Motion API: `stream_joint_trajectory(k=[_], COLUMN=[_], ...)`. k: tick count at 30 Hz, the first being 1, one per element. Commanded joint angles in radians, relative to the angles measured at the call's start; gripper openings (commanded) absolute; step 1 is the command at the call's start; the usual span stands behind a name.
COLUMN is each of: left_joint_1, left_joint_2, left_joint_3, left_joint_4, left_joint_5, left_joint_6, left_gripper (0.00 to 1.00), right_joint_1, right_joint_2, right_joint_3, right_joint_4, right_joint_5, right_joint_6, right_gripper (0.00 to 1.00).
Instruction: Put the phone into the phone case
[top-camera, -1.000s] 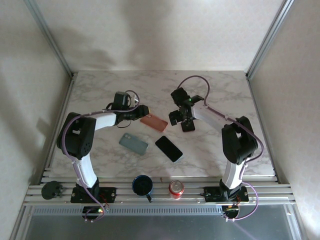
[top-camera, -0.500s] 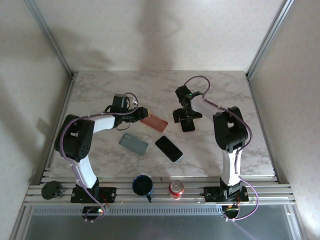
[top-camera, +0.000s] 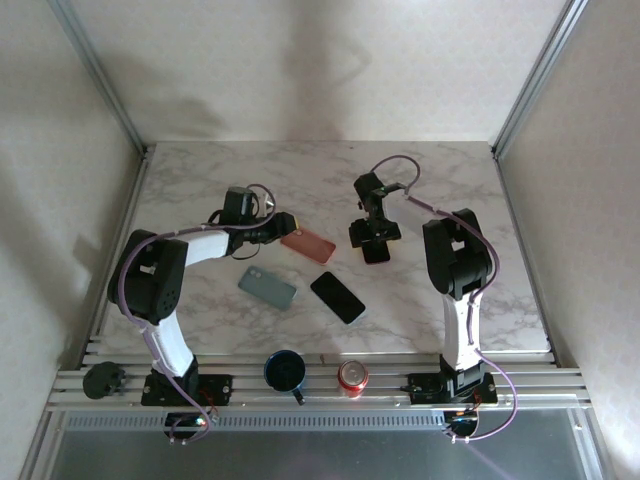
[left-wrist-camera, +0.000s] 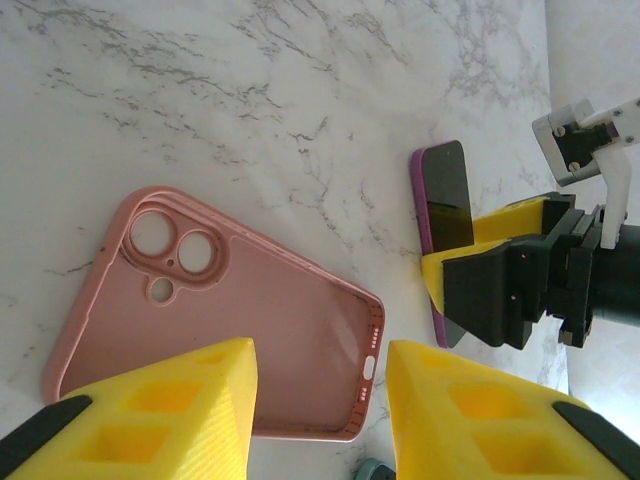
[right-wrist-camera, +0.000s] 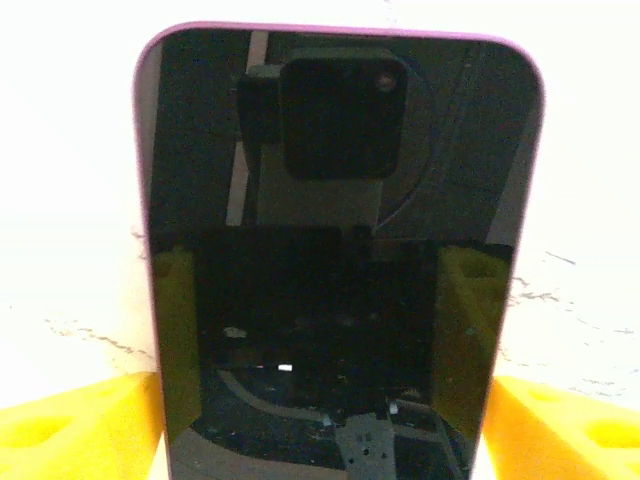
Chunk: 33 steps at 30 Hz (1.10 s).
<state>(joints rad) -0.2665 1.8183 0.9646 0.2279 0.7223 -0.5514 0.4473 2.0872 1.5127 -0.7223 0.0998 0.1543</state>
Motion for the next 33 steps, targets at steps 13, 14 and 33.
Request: stream_joint_trajectory(k=[13, 14, 33], left_joint_1=[0.006, 0.006, 0.003], left_joint_2=[0.003, 0.004, 0.132], left_joint_3=[0.046, 0.05, 0.226], left_joint_4=[-0.002, -0.001, -0.092], left_joint_5=[0.006, 0.006, 0.095], left_joint_6=[-0.008, -0.01, 0.057], left_gripper=[0.38, 0.38, 0.39], right_joint_1=[0.009, 0.011, 0.069], right_joint_2=[0.065, 0.068, -0.165], right_joint_3=[-0.01, -0.01, -0.093], right_joint_4=[-0.068, -0.071, -0.01], right_joint_5=[-0.004, 0.006, -0.019], right_joint_6=[-0.029, -0.03, -0.101], right_gripper=[0.76, 0.73, 0.59])
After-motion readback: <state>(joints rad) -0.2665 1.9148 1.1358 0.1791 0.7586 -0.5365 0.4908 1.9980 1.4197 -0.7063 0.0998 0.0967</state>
